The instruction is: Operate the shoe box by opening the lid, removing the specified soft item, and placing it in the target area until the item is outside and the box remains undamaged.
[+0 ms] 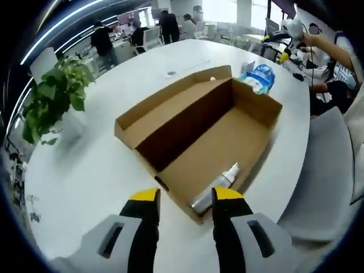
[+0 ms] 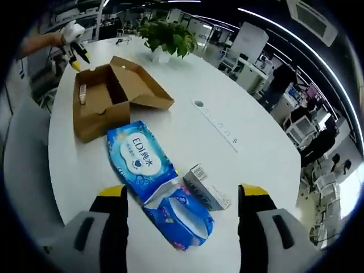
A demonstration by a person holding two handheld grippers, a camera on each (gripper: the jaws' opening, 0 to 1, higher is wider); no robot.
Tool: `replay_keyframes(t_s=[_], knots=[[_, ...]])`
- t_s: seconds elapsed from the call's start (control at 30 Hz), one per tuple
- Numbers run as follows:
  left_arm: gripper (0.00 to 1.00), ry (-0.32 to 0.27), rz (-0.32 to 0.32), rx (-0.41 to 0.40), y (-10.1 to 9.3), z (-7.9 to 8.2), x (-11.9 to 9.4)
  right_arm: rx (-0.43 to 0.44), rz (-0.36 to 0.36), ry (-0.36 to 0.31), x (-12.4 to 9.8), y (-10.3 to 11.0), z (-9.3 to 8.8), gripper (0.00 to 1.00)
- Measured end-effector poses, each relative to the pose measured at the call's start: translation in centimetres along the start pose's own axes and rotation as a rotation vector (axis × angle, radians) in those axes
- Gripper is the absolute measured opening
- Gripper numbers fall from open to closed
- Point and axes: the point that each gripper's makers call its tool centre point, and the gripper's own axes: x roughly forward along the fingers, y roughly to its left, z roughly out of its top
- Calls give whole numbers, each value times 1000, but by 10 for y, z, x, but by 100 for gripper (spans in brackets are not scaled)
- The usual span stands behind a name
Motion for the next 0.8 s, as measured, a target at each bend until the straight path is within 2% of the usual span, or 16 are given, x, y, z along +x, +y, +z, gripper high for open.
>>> replay_keyframes(t_s=[0.4,0.8], knots=[[40,52,-89,144,-5,10,11,128,-26,-97,-21,38,11,80],[44,105,-173,244,-17,14,23,201,-44,-149,-35,67,10,82]])
